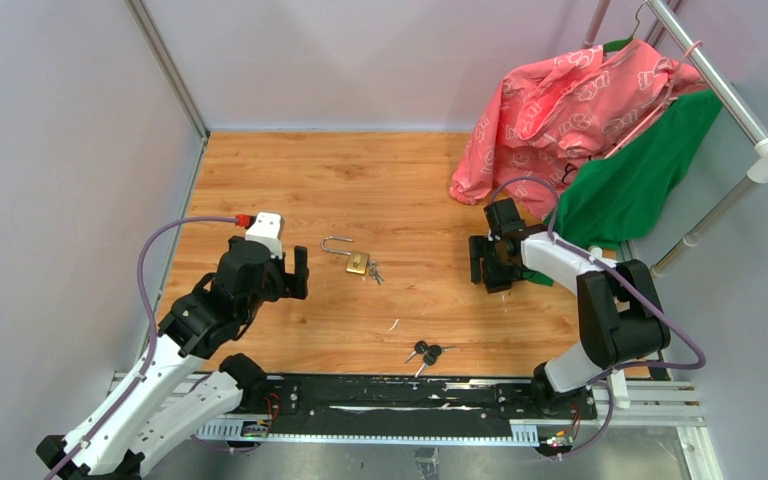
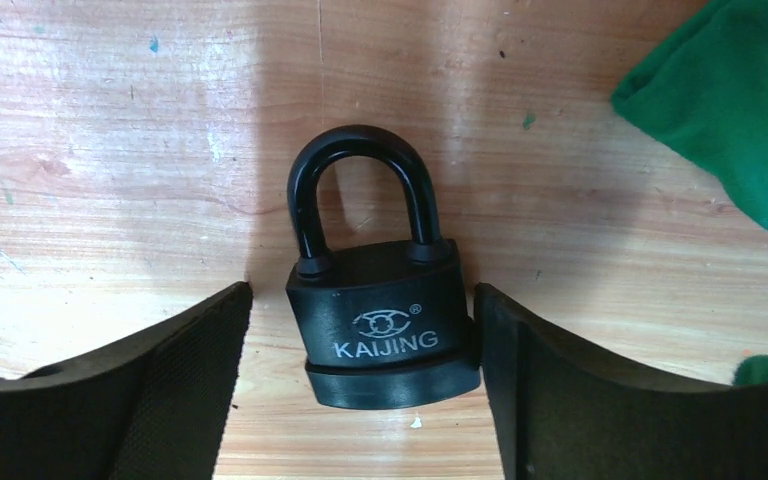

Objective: Unlock with the key

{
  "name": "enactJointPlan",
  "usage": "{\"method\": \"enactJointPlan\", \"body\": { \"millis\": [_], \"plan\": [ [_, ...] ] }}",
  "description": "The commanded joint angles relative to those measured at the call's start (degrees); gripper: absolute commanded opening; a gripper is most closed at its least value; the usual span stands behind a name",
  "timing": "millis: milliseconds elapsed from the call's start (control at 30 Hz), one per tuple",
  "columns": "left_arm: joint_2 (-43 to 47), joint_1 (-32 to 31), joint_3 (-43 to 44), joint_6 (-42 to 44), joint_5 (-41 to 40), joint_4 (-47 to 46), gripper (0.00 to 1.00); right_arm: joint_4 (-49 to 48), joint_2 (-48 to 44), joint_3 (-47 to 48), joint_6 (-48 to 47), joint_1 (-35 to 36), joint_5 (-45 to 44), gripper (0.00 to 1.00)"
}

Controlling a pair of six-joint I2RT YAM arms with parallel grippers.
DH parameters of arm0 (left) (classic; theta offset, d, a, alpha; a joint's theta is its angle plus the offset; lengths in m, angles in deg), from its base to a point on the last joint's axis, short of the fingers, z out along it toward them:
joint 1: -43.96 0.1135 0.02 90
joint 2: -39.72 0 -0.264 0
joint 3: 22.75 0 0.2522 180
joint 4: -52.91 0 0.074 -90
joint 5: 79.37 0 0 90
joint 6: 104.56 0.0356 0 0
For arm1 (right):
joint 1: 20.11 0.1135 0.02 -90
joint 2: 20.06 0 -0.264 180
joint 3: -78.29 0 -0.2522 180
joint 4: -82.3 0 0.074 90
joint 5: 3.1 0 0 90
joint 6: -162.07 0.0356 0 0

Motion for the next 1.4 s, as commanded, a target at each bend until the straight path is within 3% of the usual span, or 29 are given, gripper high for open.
{"method": "enactJointPlan", "body": {
  "millis": [0, 167, 333, 400, 500, 700, 867, 1367],
  "plan": [
    [-0.6, 0.4, -0.4, 0.5, 0.7, -1.3, 0.98, 0.9, -0.3, -0.5, -0.3, -0.8, 0.4, 0.81],
    [-1.0, 0.4, -0.4, 0.6, 0.7, -1.2, 0.97, -0.2, -1.1, -1.9, 0.0, -0.5, 8.7, 0.52],
    [-1.2, 0.4, -0.3, 0.6, 0.7, -1.2, 0.97, -3.4, -2.2, -3.4, 3.6, 0.4, 19.4, 0.42],
    [-1.3, 0.4, -0.3, 0.6, 0.9, -1.3, 0.97, -7.1, -3.5, -4.1, 5.2, 1.1, 28.2, 0.39],
    [-1.7, 0.4, -0.2, 0.5, 1.1, -1.4, 0.97, -12.1, -5.0, -4.0, 7.2, 2.9, 37.0, 0.37],
    [-2.3, 0.4, 0.1, 0.3, 0.7, -1.1, 0.97, -15.1, -3.0, -1.2, 8.4, 7.8, 42.7, 0.37],
    [-2.1, 0.4, 0.1, 0.2, 0.9, -1.3, 0.97, -25.0, 0.8, -2.0, 14.7, 10.2, 51.2, 0.35],
    [-3.1, 0.3, 1.1, -3.8, -0.1, -0.6, 0.95, -26.0, 6.8, 3.6, 15.3, 18.1, 51.8, 0.34]
  ]
}}
